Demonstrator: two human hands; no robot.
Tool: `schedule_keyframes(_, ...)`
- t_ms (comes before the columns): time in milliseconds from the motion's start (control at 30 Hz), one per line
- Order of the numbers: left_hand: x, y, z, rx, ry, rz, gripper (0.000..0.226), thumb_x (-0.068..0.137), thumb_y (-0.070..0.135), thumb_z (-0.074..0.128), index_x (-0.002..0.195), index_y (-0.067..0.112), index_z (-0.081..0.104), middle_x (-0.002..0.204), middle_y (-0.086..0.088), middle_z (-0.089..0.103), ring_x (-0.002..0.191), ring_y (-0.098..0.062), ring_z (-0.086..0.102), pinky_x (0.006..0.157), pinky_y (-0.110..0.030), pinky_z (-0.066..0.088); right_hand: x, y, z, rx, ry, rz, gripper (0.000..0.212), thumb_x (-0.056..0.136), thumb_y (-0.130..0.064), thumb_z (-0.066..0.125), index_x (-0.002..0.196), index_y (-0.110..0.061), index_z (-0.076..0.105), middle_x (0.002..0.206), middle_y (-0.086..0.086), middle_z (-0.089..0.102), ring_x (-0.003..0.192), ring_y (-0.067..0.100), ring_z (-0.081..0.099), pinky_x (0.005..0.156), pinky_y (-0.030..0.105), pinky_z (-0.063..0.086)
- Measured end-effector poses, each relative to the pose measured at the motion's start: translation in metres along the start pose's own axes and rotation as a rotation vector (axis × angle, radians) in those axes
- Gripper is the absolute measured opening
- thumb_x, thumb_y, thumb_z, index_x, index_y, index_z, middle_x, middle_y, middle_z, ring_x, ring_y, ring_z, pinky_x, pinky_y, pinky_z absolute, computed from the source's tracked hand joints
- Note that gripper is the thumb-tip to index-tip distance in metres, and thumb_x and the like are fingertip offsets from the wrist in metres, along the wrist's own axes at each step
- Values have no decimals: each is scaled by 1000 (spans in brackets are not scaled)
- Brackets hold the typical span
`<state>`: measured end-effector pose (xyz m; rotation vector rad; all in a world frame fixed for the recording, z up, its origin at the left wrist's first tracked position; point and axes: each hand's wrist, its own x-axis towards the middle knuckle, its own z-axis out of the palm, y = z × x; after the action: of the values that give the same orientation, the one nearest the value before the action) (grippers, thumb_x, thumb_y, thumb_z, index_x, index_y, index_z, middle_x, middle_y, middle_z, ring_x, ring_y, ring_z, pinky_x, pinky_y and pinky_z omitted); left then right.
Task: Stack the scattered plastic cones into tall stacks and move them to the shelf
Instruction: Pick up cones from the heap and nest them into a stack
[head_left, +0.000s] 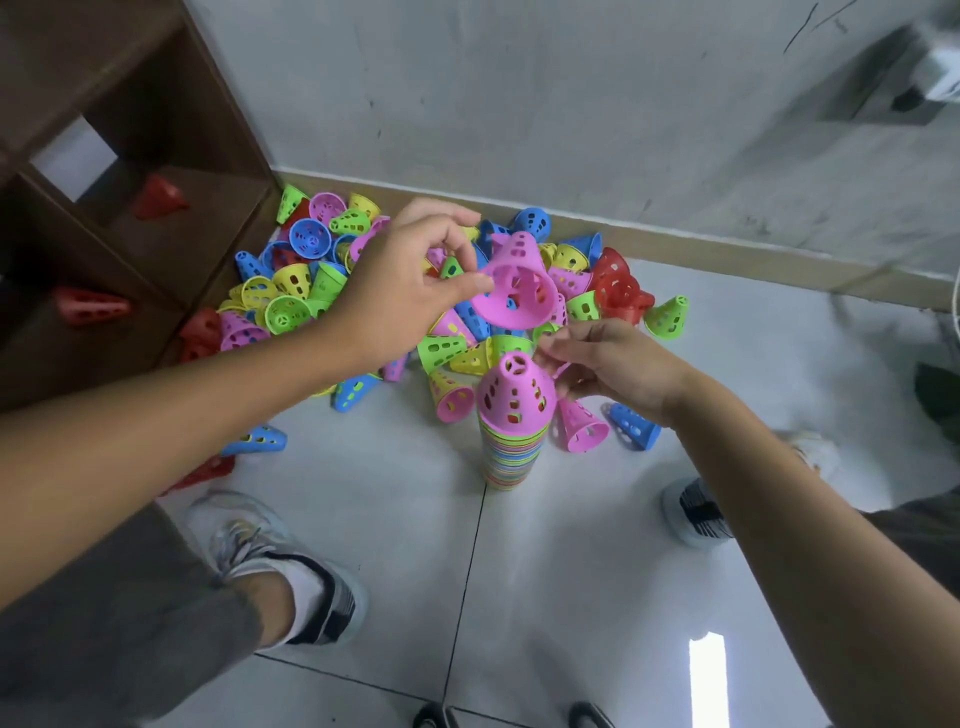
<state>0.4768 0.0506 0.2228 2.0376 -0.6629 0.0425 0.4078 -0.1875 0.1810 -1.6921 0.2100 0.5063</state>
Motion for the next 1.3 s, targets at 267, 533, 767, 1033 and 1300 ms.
schedule_keyframes(267, -23, 9, -3, 212, -123, 375, 15, 85, 10, 79, 82, 3, 66, 141, -11, 51, 133, -16, 49, 108, -25, 40, 0, -28, 0, 275, -30, -153, 78, 96, -61, 45, 134, 7, 52, 123, 29, 57, 106, 29, 55, 100, 51, 45)
schedule_keyframes(533, -34, -5, -3, 222, -303, 343, 24, 81, 30, 79, 87, 8, 69, 145, -9, 47, 139, -14, 43, 109, -24, 38, -15, -42, 0, 84, -130, -293, 40, 86, -25, 70, 121, -4, 68, 118, 15, 71, 111, 28, 67, 102, 42, 51)
schedule_keyframes(767, -27, -61, -13, 349, -324, 120, 35, 69, 35, 89, 91, 21, 66, 125, 9, 55, 114, -4, 52, 93, -27, 47, -19, -47, 9, -159, -209, -334, 37, 76, -18, 82, 111, -9, 74, 108, 2, 75, 109, 21, 68, 100, 36, 53)
schedule_keyframes(1033, -28, -130, 17, 375, -512, -135, 27, 81, 42, 81, 98, 30, 63, 97, 12, 54, 93, -14, 58, 85, -41, 51, -11, -26, 3, -182, -244, -272, 42, 77, -34, 84, 115, -22, 74, 116, -1, 71, 114, 17, 64, 102, 37, 51)
schedule_keyframes(1300, -48, -160, 65, 309, -655, -434, 54, 88, 39, 75, 137, 28, 54, 100, -9, 61, 85, -25, 61, 79, -39, 53, 15, 46, -24, -117, 109, 33, 36, 102, -39, 50, 125, -15, 65, 115, 3, 70, 103, 22, 65, 83, 30, 54)
